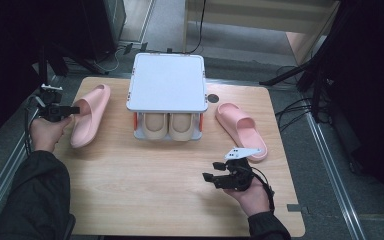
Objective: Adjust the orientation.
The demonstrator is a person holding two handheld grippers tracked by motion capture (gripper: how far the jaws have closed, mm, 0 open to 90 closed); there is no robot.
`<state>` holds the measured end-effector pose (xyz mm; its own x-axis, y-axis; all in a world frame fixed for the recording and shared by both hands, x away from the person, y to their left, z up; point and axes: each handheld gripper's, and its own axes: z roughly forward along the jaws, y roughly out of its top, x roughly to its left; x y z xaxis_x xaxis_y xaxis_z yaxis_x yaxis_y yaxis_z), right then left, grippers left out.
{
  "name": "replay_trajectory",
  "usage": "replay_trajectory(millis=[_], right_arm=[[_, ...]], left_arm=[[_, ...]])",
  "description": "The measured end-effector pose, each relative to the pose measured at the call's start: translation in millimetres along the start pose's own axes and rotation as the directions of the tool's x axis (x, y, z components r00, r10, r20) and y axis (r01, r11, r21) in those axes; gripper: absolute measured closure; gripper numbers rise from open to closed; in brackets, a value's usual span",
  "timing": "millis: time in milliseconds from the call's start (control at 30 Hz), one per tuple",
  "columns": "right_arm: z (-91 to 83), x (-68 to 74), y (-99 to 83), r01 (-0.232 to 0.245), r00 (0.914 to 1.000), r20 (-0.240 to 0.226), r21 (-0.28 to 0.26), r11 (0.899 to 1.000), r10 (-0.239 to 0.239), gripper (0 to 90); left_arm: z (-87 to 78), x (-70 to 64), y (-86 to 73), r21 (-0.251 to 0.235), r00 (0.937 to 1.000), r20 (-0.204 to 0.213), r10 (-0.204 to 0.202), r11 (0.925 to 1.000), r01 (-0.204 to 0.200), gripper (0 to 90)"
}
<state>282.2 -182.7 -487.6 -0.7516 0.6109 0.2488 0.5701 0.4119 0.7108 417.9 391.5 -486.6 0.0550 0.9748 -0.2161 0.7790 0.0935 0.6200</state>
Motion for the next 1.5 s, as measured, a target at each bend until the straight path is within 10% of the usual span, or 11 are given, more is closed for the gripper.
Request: replay_trajectory(millis=[633,1100,1500], right_arm=[[7.7,-0.5,22.1,0.05,0.9978,-0.042,-0.02,0.999,-0.05,40.3],[17.8,-3.3,40.5,0.062,0.995,-0.076,-0.034,0.997,-0.064,40.1],[17.9,-5.7,43.7,0.058,0.9956,-0.072,-0.038,0.998,-0.061,40.5]], left_arm=[[-42.2,-22.1,-26.1,0.004,0.9974,0.047,0.055,0.9985,-0.055,83.5],[-73.0,-56.5,-68.8,0.036,0.9818,0.138,0.131,0.9899,-0.137,82.6],[-86.4,-100.9,-96.1,0.023,0.937,0.247,0.247,0.9652,-0.26,82.3]])
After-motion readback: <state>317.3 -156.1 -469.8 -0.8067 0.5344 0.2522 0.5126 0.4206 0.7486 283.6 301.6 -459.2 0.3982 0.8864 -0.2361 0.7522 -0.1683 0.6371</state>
